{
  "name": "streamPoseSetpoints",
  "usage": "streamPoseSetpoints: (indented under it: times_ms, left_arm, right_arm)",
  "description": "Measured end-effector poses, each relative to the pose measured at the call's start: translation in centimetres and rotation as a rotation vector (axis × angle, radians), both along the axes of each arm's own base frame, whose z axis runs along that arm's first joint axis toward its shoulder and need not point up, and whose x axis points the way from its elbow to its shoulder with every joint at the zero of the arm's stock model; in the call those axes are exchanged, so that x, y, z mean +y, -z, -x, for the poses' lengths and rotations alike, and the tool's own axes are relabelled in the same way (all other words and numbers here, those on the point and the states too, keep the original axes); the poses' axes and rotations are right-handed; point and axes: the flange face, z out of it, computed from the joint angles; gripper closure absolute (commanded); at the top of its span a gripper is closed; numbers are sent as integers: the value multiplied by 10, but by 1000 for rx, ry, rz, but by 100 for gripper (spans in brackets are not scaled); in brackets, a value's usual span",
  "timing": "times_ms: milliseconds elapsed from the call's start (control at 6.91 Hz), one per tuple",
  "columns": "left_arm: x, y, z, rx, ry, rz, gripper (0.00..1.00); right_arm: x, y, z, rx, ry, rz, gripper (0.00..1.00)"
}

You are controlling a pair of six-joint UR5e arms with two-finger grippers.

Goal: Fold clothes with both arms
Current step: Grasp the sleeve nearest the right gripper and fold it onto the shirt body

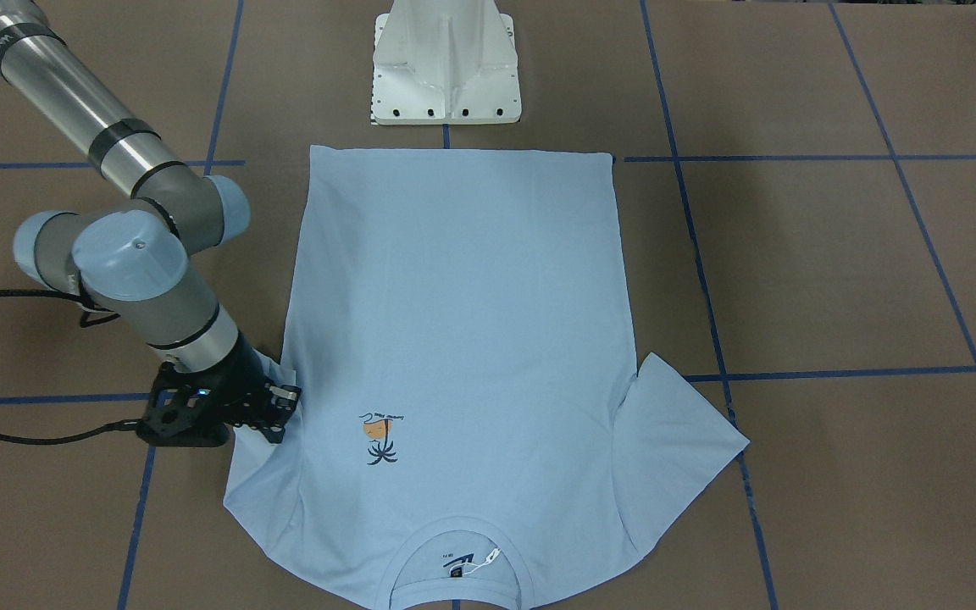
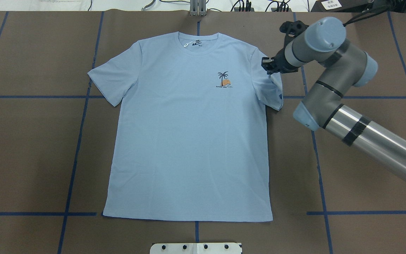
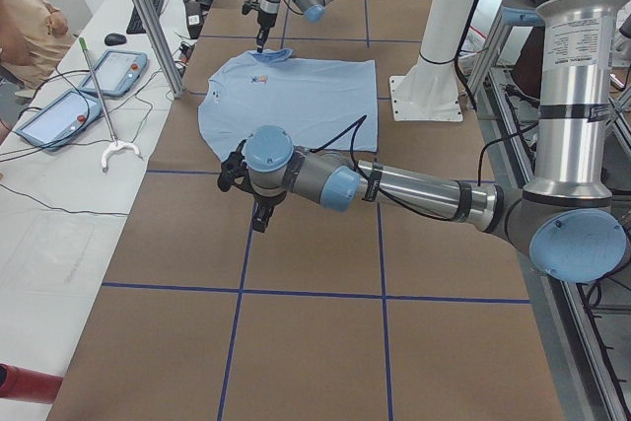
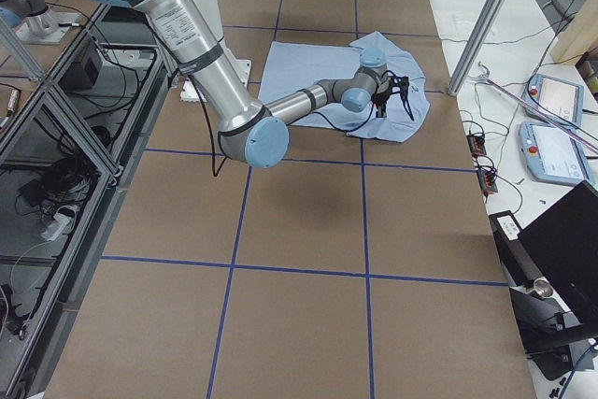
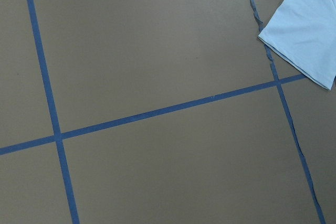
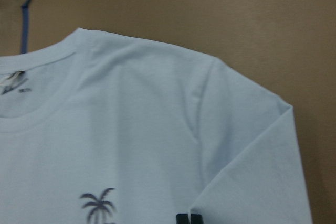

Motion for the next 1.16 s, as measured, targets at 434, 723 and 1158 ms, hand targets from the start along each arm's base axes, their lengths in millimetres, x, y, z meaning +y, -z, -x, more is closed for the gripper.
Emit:
streamPoseSetpoints:
  times_ms: [434,723,1158]
  left_arm:
    - [1,-3,-3,0,-5,8,0]
    - [-14,16,-35,37,-29,8,0]
    - [-81,59,-129,150,2,52,1]
  right_arm:
    - [-12,47,49,-16,-73,32,0]
    - [1,60,70,-5,-103,-14,0]
    - [73,109,41,-119,-102,-63,0]
